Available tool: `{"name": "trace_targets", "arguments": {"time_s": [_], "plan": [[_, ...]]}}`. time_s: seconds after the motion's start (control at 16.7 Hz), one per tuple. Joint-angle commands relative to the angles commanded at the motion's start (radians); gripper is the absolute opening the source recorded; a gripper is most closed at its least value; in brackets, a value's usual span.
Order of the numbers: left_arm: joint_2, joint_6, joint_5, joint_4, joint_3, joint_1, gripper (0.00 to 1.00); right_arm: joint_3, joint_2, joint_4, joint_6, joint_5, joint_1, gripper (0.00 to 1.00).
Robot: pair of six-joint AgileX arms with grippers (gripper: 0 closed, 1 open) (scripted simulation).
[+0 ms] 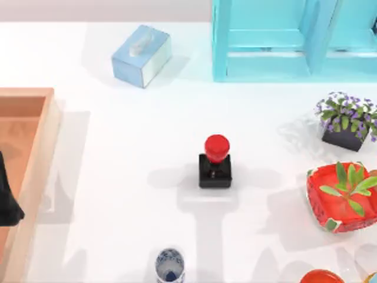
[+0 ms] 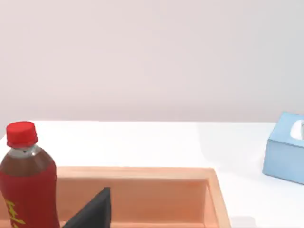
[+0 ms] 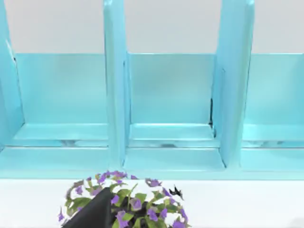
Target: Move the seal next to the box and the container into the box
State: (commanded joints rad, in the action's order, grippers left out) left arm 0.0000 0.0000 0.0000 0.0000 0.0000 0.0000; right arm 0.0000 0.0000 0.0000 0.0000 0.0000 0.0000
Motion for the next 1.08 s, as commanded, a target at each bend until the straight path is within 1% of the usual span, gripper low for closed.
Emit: {"name": "trace_targets", "arguments": {"time_s": [0.24, 0.36, 0.48, 0.72, 1.08], "plan": [[0.029, -0.008, 0.0, -0.018, 0.029, -0.009, 1.0, 0.0, 0.0, 0.0, 0.0, 0.0, 0.0, 1.0], [0.096, -0.027, 0.001, -0.06, 0.096, -0.03, 1.0, 0.0, 0.0, 0.0, 0.0, 0.0, 0.0, 1.0], [0.201, -0.057, 0.002, -0.126, 0.201, -0.064, 1.0, 0.0, 0.0, 0.0, 0.0, 0.0, 0.0, 1.0], [0.496, -0.143, 0.005, -0.312, 0.492, -0.158, 1.0, 0.0, 0.0, 0.0, 0.0, 0.0, 0.0, 1.0], [1.072, -0.316, 0.008, -0.681, 1.057, -0.341, 1.0, 0.0, 0.0, 0.0, 0.0, 0.0, 0.0, 1.0]]}}
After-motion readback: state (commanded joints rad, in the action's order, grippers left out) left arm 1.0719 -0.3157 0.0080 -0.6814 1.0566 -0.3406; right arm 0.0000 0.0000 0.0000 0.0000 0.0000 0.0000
